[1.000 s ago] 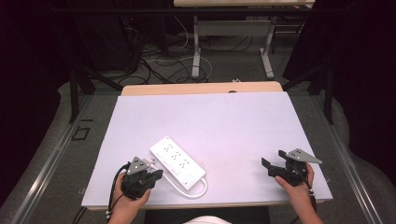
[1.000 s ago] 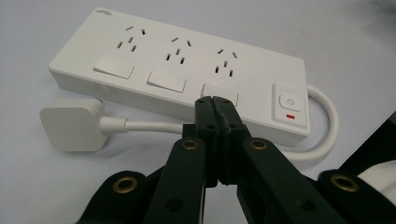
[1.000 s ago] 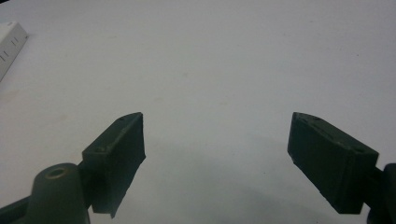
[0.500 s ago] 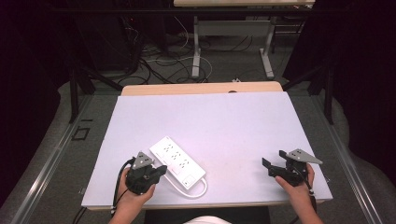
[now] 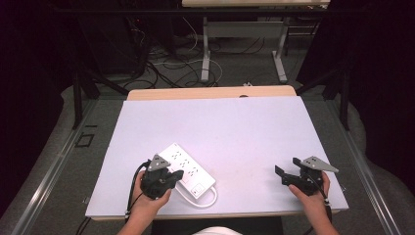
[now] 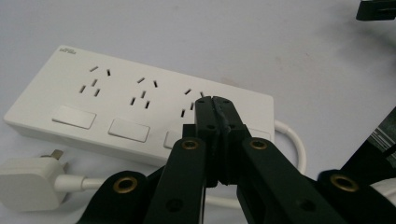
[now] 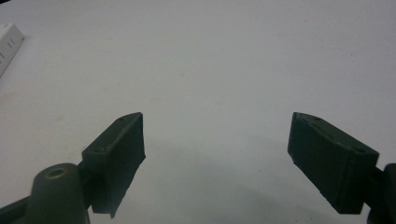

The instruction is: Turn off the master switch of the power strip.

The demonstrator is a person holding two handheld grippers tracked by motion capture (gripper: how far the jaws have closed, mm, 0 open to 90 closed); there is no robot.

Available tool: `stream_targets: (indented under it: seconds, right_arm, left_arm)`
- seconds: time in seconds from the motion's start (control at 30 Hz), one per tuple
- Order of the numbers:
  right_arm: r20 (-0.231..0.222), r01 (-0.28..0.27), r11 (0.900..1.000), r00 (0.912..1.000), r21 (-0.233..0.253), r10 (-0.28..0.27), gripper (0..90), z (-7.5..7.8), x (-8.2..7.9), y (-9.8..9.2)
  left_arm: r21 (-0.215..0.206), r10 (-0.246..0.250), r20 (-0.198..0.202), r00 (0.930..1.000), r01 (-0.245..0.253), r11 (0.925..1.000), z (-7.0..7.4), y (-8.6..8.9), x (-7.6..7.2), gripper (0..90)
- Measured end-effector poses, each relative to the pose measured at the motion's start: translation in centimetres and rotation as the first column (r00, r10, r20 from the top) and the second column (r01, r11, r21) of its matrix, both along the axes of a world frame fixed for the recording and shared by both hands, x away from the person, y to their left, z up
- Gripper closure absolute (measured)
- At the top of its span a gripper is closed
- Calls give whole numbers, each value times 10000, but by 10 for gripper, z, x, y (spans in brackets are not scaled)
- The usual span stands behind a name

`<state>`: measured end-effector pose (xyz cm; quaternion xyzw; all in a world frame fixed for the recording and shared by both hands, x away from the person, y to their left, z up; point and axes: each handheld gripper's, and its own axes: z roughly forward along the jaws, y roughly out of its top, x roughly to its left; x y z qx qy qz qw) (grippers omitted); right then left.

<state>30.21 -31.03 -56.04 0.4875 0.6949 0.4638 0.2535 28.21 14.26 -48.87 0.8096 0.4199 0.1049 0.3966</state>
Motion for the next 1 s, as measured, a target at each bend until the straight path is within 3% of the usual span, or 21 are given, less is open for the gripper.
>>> stream_targets:
  seconds: [0.27,0.63,1.0]
  right_arm:
    - [-28,119,9998,9999,130,-118,179,0,0,1]
    - [-16,107,9999,9999,120,-107,179,0,0,0]
    - [-24,82,10000,10000,43,-82,179,1,-1,0]
  left_arm:
    - [115,-367,1,9993,367,9993,1,-13,3,900]
    - [212,-851,-389,9956,860,9961,-3,-29,2,900]
    - [362,-857,-436,9954,873,9955,-15,-34,1,900]
